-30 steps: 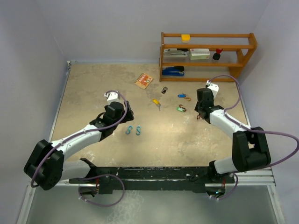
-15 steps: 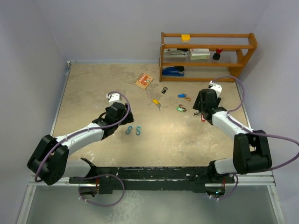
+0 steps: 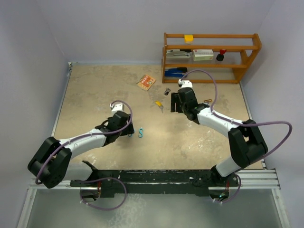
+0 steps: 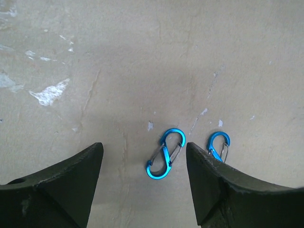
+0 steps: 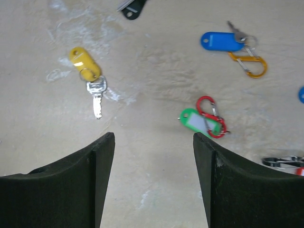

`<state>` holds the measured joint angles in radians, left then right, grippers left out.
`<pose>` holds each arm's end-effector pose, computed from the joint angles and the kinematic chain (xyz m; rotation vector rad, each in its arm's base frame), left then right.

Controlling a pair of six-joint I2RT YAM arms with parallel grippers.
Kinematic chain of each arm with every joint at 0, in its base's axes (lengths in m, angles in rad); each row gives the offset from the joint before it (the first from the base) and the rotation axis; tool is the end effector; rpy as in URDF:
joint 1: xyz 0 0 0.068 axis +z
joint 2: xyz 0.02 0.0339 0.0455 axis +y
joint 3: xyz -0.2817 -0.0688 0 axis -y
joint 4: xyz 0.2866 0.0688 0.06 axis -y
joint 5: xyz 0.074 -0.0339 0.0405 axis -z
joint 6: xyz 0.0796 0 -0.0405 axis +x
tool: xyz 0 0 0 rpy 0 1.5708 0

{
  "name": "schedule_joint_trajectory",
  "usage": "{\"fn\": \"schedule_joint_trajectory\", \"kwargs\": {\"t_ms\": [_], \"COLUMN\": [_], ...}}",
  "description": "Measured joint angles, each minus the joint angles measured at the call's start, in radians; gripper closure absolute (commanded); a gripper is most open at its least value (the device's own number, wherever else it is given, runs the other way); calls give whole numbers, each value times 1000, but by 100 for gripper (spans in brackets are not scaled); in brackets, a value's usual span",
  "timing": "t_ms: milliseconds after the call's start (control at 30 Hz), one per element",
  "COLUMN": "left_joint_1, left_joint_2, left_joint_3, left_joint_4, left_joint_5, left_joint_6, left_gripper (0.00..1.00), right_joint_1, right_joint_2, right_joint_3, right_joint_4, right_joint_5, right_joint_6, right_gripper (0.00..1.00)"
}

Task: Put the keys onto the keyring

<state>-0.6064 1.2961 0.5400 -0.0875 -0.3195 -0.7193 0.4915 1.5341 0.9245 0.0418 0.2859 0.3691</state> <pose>0.2548 -0.1463 0.1199 -0.2787 2.3574 -0.2539 0.3683 0.1717 0.1992 0.0372 2.1195 0.2069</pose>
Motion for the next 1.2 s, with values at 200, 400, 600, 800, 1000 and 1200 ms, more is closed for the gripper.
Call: {"fn": "schedule_joint_trajectory", "kwargs": {"t_ms": [200, 400, 600, 800, 1000, 1200], "left_joint_1": [-63, -103, -110, -135, -167, -187], "left_joint_2": [12, 51, 65, 105, 132, 153], "left_joint_3": [0, 4, 8, 28, 40, 48], "left_joint_4": [-7, -8, -5, -4, -5, -9], "left_joint_5": [-16, -59, -93, -150, -201, -239], "left_joint_6": [-2, 0, 0, 5, 5, 5], "left_gripper": [33, 35, 40, 42, 46, 53], "right_joint_1": [53, 59, 59, 59, 59, 59], "right_joint_2": [38, 37, 34, 28, 22, 22], "right_joint_3": [26, 27, 27, 27, 27, 27], "right_joint_4": [-1, 1, 1, 1, 1, 1], "right_joint_5": [-25, -39, -43, -42, -42, -42], "right_joint_6": [-7, -7, -7, -7, -7, -7], "right_gripper": [30, 31, 30, 31, 30, 30]}}
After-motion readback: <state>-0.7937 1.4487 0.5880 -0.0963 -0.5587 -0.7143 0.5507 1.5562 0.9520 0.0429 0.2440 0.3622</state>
